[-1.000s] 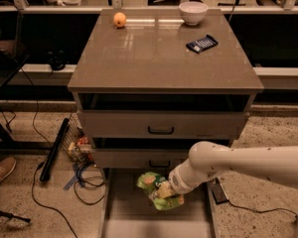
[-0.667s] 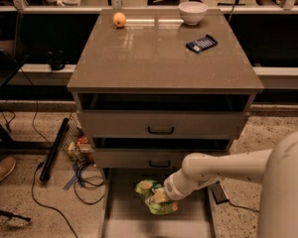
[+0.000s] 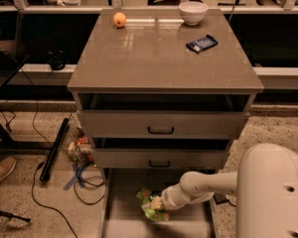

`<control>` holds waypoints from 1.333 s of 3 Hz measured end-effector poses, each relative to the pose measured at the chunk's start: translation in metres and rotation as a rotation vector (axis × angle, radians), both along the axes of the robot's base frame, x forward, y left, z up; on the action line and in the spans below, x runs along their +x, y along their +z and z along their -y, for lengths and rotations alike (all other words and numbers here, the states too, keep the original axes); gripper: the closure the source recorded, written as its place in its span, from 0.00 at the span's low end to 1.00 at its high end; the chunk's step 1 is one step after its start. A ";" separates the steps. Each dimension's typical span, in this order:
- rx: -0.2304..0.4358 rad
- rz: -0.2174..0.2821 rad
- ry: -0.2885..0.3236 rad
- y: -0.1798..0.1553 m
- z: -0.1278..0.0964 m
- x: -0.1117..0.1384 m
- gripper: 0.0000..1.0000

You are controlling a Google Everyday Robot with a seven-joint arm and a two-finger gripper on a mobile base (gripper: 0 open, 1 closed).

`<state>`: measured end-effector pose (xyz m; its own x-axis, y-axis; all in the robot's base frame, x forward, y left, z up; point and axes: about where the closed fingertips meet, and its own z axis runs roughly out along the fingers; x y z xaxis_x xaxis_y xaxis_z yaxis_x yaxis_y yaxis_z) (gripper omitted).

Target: Place green rice chip bag into bottom drawer

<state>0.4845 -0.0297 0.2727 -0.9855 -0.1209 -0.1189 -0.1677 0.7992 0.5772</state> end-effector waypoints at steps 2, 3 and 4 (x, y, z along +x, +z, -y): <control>0.084 0.011 -0.081 -0.029 -0.006 0.013 0.00; 0.088 0.040 -0.111 -0.018 0.010 0.013 0.00; 0.066 0.076 -0.158 0.006 0.064 -0.002 0.00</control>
Offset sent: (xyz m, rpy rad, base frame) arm 0.0199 0.0068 -0.0352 0.1191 -0.0169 -0.1111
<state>0.4830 -0.0941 0.2783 -0.9795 0.0453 -0.1964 -0.0882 0.7797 0.6199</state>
